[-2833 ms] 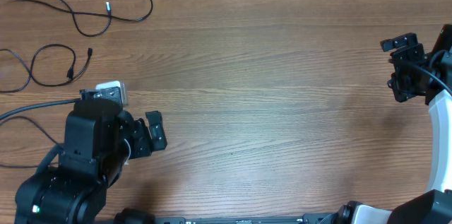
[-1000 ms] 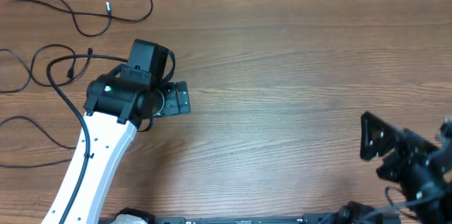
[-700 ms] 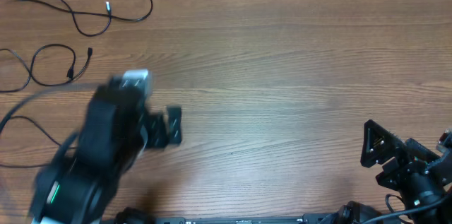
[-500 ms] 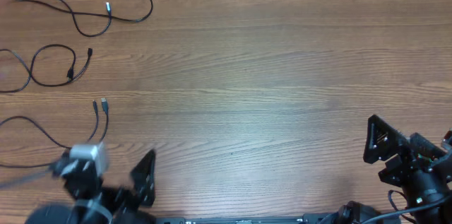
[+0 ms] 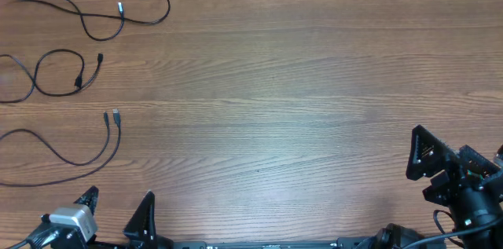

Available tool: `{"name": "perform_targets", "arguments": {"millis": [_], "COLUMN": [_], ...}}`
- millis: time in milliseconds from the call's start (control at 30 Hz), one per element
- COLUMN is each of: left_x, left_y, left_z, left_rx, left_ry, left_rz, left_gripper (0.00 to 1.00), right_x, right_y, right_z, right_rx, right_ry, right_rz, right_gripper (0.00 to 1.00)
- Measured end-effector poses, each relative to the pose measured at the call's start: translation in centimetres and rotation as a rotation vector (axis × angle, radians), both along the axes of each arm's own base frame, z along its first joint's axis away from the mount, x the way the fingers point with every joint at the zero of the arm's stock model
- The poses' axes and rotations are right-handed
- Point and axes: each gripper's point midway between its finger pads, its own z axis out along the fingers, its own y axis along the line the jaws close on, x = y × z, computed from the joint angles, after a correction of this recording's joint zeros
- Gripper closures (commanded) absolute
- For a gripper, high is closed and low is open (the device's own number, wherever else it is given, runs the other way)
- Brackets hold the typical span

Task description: Untangle cables

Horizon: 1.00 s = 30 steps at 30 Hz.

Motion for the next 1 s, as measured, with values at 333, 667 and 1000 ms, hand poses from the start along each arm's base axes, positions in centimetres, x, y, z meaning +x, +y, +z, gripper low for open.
{"name": "perform_targets", "arguments": {"millis": [333,667,1000], "left_x": [-1.3,-1.8,-1.8], "left_y": [0.5,0.7,0.7], "left_z": [-3.9,-5.0,-5.0], "left_rx": [0.058,0.075,0.075], "left_ry": [0.159,0.209,0.209], "left_rz": [0.003,0.003,0.003], "left_gripper": [0.00,0.01,0.00], "right_x": [0.0,-0.1,-0.4], "right_y": [0.1,0.1,0.6], "right_z": [-0.1,-0.2,-0.8], "right_rx": [0.003,0.005,0.009], "right_ry": [0.004,0.007,0.036], "right_rz": [0.004,0.004,0.031], "right_gripper": [0.00,0.00,0.00]}}
